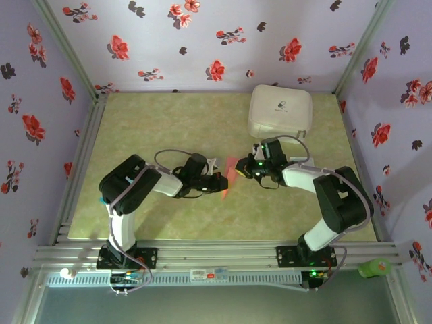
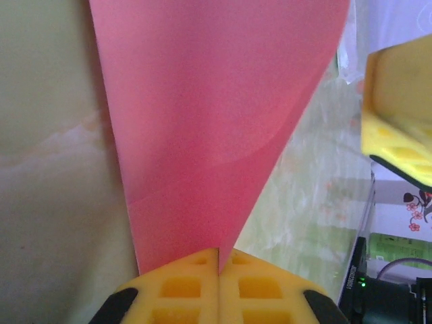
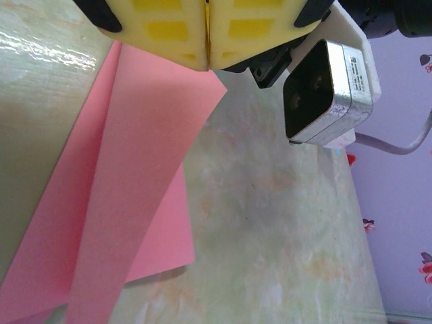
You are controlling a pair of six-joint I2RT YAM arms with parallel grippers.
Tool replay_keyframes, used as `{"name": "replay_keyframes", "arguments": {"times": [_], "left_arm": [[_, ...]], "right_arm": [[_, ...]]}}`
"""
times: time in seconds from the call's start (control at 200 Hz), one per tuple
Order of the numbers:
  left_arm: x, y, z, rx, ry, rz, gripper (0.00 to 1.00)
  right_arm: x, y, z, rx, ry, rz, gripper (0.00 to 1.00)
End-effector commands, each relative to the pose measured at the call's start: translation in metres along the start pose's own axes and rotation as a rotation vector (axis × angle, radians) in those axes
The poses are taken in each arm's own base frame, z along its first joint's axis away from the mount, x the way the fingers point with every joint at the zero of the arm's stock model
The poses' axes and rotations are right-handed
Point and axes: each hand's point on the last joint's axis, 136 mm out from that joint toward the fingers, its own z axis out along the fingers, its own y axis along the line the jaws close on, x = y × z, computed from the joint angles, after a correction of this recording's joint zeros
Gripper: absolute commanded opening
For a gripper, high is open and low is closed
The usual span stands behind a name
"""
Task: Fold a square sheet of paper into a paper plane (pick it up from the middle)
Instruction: Fold the wing for the fifth time at the center of the table.
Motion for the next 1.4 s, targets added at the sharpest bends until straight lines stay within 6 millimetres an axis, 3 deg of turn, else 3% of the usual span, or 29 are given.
{"name": "replay_keyframes", "arguments": {"times": [0.0, 0.425, 0.705, 1.395], "left_arm": [[-0.005, -0.005, 0.008, 0.029, 0.008, -0.023, 0.00], [-0.003, -0.003, 0.012, 0.040, 0.043, -0.119, 0.00], [-0.007, -0.008, 0.012, 0.073, 0.046, -0.160, 0.00], [-0.004, 0.012, 0.007, 0.042, 0.035, -0.250, 0.00]], "right_arm": [[0.004, -0.003, 0.005, -0.010, 0.010, -0.020, 0.08], [0.008, -0.011, 0.008, -0.002, 0.018, -0.028, 0.05], [0.000, -0.009, 0.017, -0.019, 0.009, -0.028, 0.04], [-0.007, -0.024, 0.026, 0.001, 0.006, -0.005, 0.05]]}}
